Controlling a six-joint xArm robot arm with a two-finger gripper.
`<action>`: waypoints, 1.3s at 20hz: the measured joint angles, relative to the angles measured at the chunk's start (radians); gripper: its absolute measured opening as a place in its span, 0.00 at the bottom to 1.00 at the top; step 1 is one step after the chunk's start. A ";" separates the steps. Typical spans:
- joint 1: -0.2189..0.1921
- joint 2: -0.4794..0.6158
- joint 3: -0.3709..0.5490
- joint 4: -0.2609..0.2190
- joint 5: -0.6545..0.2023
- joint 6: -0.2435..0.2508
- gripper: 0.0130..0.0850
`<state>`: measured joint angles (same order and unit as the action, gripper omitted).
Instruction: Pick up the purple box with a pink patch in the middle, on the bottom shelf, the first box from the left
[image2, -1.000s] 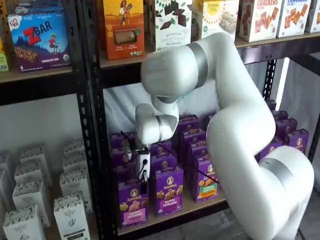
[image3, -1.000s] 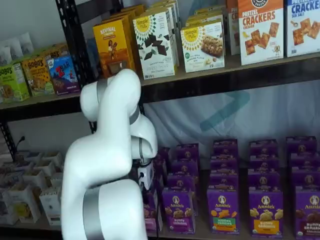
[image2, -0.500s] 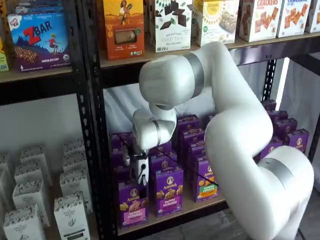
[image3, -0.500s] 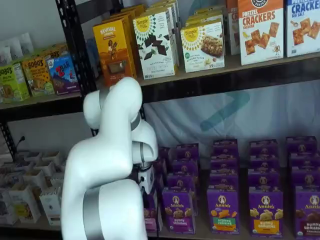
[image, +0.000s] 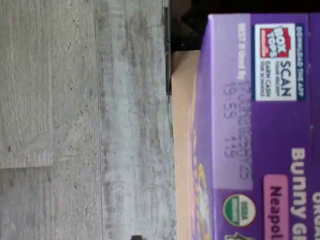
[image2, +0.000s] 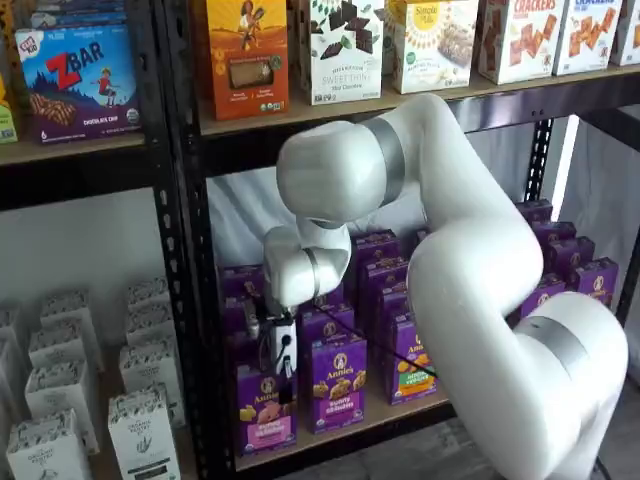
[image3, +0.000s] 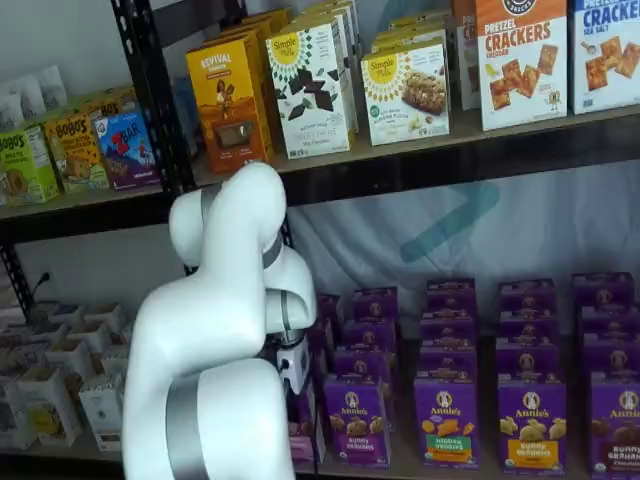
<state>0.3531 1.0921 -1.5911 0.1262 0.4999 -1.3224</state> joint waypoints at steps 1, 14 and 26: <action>-0.001 0.001 0.000 0.003 0.001 -0.003 0.94; -0.001 0.002 0.004 0.016 -0.016 -0.016 0.67; 0.001 0.002 0.007 0.019 -0.028 -0.017 0.50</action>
<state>0.3538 1.0943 -1.5842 0.1456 0.4715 -1.3399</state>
